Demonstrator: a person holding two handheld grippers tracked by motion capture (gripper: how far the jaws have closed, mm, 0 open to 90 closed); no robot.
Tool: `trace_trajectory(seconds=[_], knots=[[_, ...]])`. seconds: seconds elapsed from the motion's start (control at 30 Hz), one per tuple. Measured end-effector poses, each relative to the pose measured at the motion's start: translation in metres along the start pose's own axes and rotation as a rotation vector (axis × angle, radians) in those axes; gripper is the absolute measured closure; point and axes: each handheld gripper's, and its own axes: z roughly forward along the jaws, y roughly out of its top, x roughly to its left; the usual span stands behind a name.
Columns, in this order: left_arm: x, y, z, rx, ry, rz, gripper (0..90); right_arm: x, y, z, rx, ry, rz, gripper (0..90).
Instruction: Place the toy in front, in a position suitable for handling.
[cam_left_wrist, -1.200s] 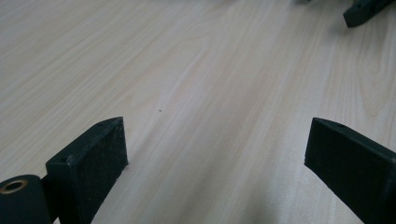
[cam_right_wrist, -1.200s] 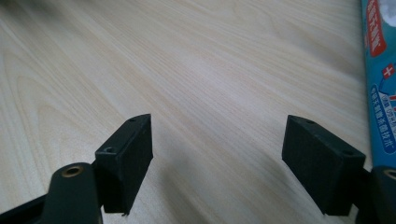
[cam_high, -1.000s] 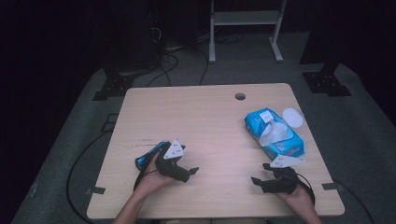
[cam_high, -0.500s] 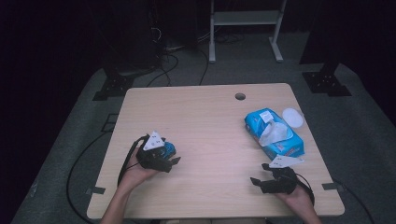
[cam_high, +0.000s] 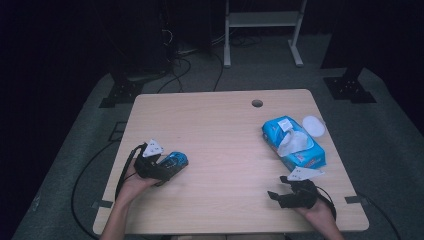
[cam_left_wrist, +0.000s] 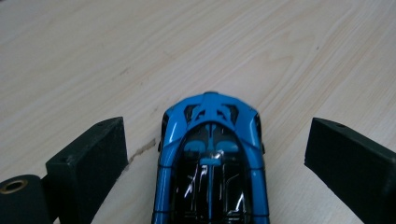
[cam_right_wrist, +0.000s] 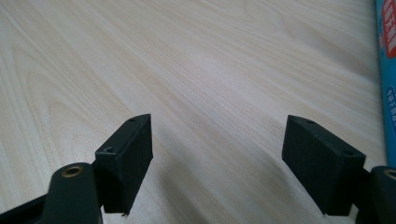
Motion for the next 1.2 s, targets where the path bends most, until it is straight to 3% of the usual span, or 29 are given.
trace_trajectory(seconds=[0.2,0.63,0.9,1.0,1.2], knots=[[0.004,-0.004,0.008,0.052,0.004,-0.017,6.1,0.001,0.000,0.001,0.007,0.003,-0.004,23.7],[0.005,-0.008,0.019,0.167,-0.022,-0.005,14.0,0.001,0.000,0.002,0.014,0.012,-0.013,23.7],[0.006,-0.010,0.022,0.199,-0.033,-0.022,15.5,0.002,0.000,0.002,0.017,0.013,-0.016,23.7],[0.006,-0.010,0.023,0.206,-0.038,-0.010,20.7,0.002,0.000,0.002,0.019,0.013,-0.017,23.7],[0.006,-0.010,0.023,0.207,-0.042,-0.013,22.4,0.002,0.000,0.002,0.019,0.013,-0.018,23.7]])
